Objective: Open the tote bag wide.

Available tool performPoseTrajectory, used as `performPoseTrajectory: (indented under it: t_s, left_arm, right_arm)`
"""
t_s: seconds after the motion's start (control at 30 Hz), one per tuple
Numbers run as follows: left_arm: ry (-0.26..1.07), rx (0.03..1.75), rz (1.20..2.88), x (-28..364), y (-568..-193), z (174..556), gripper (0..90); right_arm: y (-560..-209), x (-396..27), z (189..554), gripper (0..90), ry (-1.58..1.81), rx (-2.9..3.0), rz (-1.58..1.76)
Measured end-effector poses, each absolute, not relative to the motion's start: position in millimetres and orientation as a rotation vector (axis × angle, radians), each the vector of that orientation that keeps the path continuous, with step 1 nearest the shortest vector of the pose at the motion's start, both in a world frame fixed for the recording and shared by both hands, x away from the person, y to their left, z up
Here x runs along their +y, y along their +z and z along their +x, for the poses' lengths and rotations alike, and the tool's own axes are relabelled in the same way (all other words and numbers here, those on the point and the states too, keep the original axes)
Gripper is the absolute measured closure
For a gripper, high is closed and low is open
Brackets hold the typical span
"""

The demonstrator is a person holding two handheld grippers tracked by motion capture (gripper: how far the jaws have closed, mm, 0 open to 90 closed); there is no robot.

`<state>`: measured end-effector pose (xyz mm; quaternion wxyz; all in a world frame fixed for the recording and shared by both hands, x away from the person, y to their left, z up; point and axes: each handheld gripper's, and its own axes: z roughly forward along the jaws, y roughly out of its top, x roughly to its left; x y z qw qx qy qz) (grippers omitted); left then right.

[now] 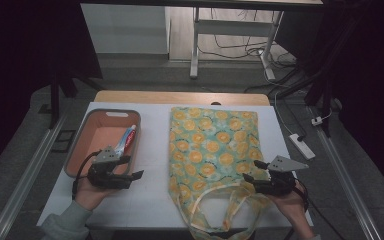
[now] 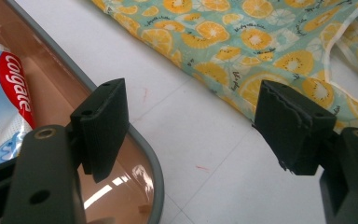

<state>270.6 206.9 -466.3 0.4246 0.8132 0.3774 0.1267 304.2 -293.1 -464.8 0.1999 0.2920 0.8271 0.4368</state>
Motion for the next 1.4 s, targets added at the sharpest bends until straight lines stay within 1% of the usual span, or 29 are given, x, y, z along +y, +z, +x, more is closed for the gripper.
performPoseTrajectory:
  t_s: [0.27,0.53,0.83,0.97,1.1,1.3,1.4]
  left_arm:
    - [0.344,0.938,2.032,208,-466,269,26.4]
    - [0.351,0.933,2.027,207,-465,267,25.6]
    - [0.342,0.844,2.063,191,-461,259,25.2]
    - [0.331,0.805,2.076,179,-458,254,25.2]
    - [0.308,0.748,2.127,160,-460,252,25.2]
    - [0.252,0.628,2.219,121,-468,255,23.6]
    - [0.253,0.569,2.269,101,-474,259,23.3]
  right_arm:
    - [-466,-294,310,35.1,1.231,2.3,0.82]
    - [-466,-299,305,35.1,1.227,2.272,0.833]
    - [-463,-302,304,35.2,1.236,2.236,0.835]
    - [-464,-302,300,35.2,1.224,2.245,0.841]
    - [-466,-304,295,35.2,1.214,2.244,0.849]
    - [-462,-305,293,35.2,1.218,2.229,0.855]
    - [-464,-306,293,35.2,1.213,2.235,0.86]
